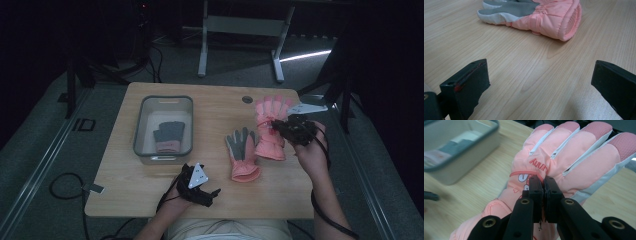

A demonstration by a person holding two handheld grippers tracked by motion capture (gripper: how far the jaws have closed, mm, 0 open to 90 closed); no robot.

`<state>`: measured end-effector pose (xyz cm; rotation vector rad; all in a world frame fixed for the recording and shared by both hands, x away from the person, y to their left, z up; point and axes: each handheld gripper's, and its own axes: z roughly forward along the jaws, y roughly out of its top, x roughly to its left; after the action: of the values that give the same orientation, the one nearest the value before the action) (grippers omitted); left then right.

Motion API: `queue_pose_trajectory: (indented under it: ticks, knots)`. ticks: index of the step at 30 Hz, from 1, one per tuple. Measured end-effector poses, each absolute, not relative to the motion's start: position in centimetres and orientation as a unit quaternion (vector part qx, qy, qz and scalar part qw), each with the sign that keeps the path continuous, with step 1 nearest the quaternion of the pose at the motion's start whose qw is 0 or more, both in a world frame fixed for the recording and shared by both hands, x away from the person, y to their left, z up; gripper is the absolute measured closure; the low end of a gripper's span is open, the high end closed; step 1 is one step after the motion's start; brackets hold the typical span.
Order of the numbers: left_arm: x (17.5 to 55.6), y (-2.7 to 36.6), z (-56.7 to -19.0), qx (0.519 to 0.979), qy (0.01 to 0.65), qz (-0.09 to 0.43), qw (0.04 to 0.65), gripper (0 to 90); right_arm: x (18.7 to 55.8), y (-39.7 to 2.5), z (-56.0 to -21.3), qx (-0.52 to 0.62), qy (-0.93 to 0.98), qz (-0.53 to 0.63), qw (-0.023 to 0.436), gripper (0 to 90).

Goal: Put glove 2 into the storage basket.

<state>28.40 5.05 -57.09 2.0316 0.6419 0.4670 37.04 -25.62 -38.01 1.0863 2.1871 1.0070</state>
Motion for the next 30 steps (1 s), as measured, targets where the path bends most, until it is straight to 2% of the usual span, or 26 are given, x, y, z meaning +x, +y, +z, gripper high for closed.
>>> queue_pose_trajectory:
  ticks: [5, 14, 22, 30]
  knots:
    - [28.4, 5.1, -57.1, 0.826, 0.262, 0.189, 0.463, 1.2, 36.6, -23.9, -37.4, 0.384, 0.808, 0.376, 0.243, 86.1]
    - [28.4, 5.1, -57.1, 0.827, 0.26, 0.19, 0.461, 1.2, 36.1, -19.9, -39.5, 0.356, 0.838, 0.353, 0.217, 85.9]
    - [28.4, 5.1, -57.1, 0.827, 0.259, 0.189, 0.462, 1.2, 36.4, -19.5, -41.2, 0.362, 0.853, 0.321, 0.195, 85.7]
    - [28.4, 5.1, -57.1, 0.828, 0.26, 0.187, 0.46, 1.2, 37.1, -19.6, -43.4, 0.373, 0.859, 0.294, 0.193, 85.3]
